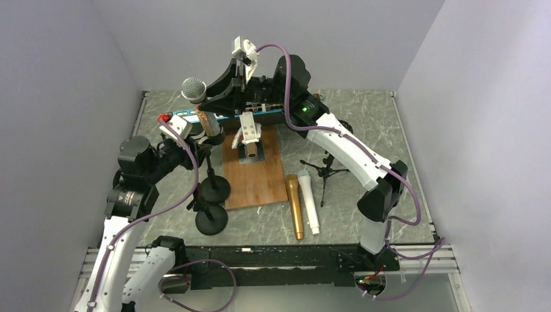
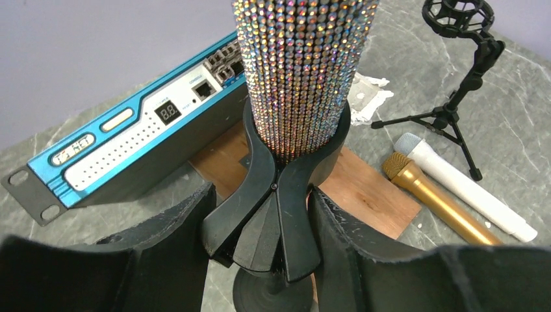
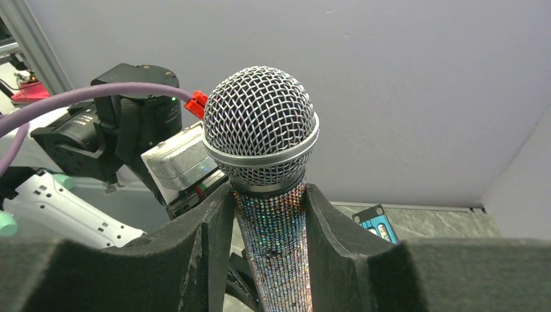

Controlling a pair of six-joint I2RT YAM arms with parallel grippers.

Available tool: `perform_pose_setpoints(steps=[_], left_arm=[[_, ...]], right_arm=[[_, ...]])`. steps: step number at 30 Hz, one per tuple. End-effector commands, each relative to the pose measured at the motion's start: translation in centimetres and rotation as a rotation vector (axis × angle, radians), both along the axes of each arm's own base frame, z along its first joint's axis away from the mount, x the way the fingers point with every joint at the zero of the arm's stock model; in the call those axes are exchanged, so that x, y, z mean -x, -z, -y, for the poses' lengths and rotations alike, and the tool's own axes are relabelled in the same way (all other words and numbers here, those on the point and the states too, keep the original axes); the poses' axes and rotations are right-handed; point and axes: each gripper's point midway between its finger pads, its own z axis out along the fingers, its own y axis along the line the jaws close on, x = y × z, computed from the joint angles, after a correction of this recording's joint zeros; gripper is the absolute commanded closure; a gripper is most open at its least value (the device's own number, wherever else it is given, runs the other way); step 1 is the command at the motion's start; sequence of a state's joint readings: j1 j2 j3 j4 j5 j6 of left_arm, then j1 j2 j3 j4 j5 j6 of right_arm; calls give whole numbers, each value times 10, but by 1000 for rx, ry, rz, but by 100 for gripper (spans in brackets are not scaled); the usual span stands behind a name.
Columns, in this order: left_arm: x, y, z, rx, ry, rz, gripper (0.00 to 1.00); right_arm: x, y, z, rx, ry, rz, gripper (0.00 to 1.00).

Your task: Remove the microphone from the stand

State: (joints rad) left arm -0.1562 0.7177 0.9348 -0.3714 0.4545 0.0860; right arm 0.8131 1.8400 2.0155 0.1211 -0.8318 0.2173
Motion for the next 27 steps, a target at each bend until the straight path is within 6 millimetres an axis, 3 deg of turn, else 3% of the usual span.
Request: perform_pose_setpoints(steps=[1, 7, 11, 16, 21, 27], left_arm=[[-6, 5, -11, -11, -71, -14, 97], [4, 14, -23, 0, -141, 3, 100], [8, 22, -62, -6, -375, -31, 100], [16, 30, -100, 17, -600, -19, 100], [21, 28, -107, 134, -673, -33, 100], [15, 32, -91, 189, -591, 14, 100]], right_arm=[[8, -14, 7, -45, 17, 23, 100], [-5, -24, 2, -104, 122, 7, 100], [-20, -45, 1, -225, 277, -26, 100], [-21, -54, -23, -297, 352, -40, 100], [-14, -44, -50, -269, 367, -19, 100], [-11, -28, -63, -219, 377, -7, 100]])
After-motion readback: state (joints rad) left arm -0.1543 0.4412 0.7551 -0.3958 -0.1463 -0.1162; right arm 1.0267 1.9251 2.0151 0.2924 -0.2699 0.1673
